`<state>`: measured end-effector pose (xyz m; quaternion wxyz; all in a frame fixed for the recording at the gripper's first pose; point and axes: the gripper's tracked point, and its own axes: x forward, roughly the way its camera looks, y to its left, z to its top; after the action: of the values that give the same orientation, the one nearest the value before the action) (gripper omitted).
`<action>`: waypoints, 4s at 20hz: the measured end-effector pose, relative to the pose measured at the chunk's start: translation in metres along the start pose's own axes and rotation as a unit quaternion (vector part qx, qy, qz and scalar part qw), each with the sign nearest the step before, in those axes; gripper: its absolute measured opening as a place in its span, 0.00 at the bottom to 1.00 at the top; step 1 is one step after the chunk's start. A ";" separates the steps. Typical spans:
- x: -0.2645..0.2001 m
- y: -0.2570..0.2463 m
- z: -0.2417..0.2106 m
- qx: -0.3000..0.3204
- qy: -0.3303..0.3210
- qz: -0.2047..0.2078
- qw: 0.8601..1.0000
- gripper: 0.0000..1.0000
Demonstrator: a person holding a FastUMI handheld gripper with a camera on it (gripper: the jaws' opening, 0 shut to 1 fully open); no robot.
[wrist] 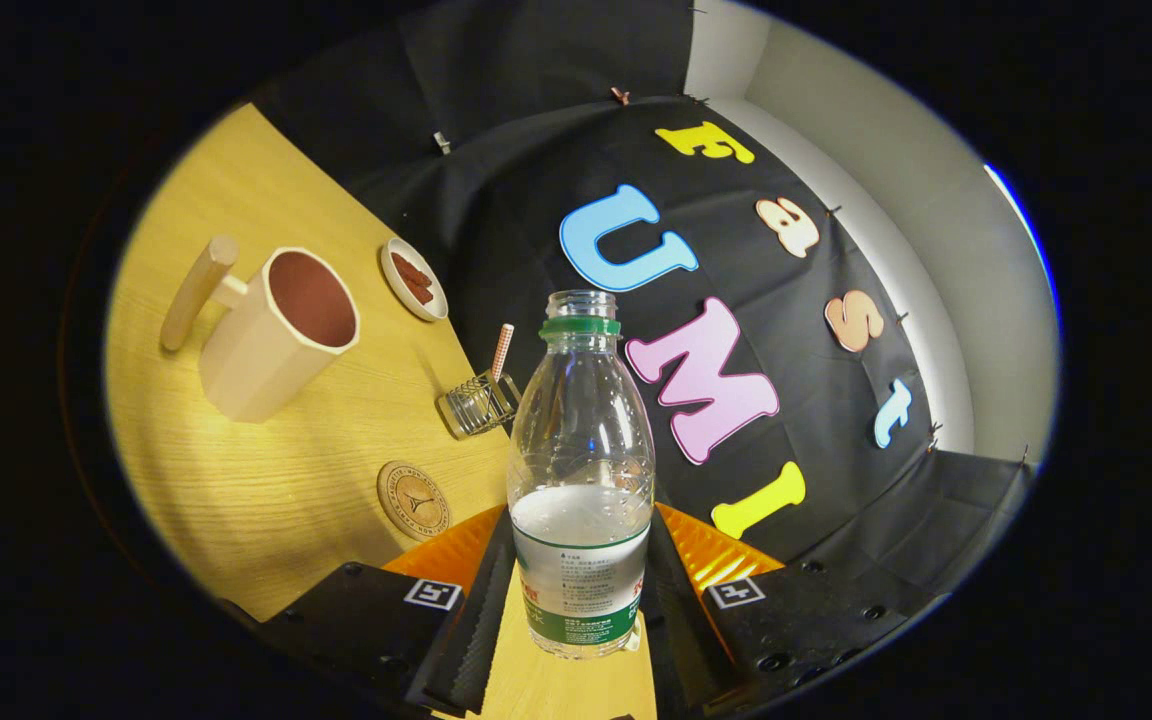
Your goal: Take the bottle from table, then pour the juice into the cup, finally place the bottle on the coaster
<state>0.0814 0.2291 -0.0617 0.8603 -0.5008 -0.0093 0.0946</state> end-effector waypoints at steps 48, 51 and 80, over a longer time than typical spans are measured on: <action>0.021 0.035 0.030 -0.331 -0.045 -0.003 0.943 0.73; 0.021 0.033 0.029 -0.339 -0.043 -0.004 0.940 0.73; 0.024 0.020 0.038 -0.417 -0.071 -0.016 0.906 0.73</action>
<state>0.0977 0.2757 -0.0621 0.5718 -0.8054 -0.1167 0.1037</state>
